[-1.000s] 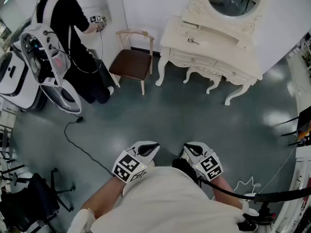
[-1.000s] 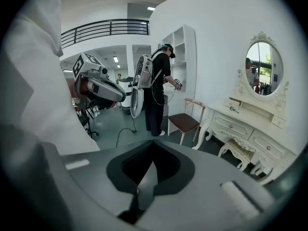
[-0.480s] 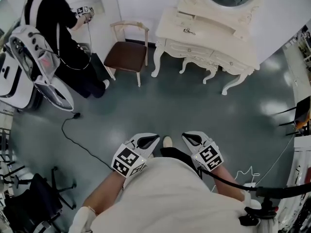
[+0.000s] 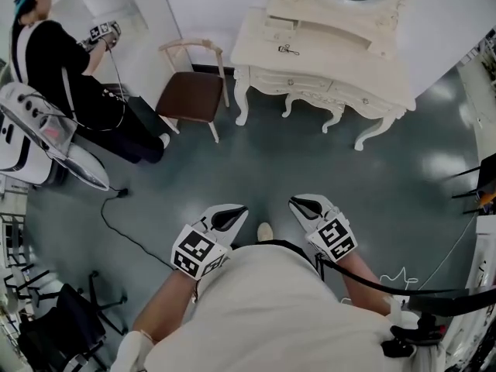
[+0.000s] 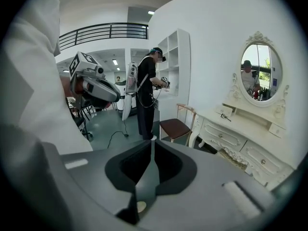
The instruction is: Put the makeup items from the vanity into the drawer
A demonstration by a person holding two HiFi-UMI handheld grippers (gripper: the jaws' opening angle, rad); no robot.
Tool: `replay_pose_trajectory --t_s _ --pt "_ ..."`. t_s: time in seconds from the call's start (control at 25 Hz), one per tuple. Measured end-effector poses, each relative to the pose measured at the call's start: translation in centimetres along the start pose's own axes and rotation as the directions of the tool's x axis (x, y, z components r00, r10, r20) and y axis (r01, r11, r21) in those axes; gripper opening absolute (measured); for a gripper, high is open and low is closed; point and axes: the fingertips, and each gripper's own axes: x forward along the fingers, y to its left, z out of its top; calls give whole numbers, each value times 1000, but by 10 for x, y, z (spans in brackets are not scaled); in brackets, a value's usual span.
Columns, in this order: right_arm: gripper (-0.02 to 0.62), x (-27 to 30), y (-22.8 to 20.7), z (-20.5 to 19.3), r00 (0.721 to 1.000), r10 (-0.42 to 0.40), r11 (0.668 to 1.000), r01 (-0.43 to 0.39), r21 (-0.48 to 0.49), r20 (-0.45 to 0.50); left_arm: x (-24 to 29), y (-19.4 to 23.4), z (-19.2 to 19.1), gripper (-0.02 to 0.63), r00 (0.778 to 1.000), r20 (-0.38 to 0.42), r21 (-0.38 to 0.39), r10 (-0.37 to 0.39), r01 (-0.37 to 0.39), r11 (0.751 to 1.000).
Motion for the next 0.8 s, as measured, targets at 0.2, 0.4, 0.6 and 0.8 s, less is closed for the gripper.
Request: replay_pose_trajectory --t_s 0.2,0.4,0.6,0.8 --pt "38 15 -63 -9 1000 -5 1000 5 17 -11 51 28 29 2 1000 -2 -19 5 -5 1000" --pt "49 40 -101 -7 1000 -21 998 21 56 -11 80 64 42 2 999 -25 -24 -20 20 1000" --pt "51 81 -149 9 998 -56 996 58 61 -32 110 125 62 3 998 -20 -9 -61 60 998" --pt "51 125 -201 58 994 -102 993 104 59 -41 129 194 107 3 992 -25 21 -126 126 992"
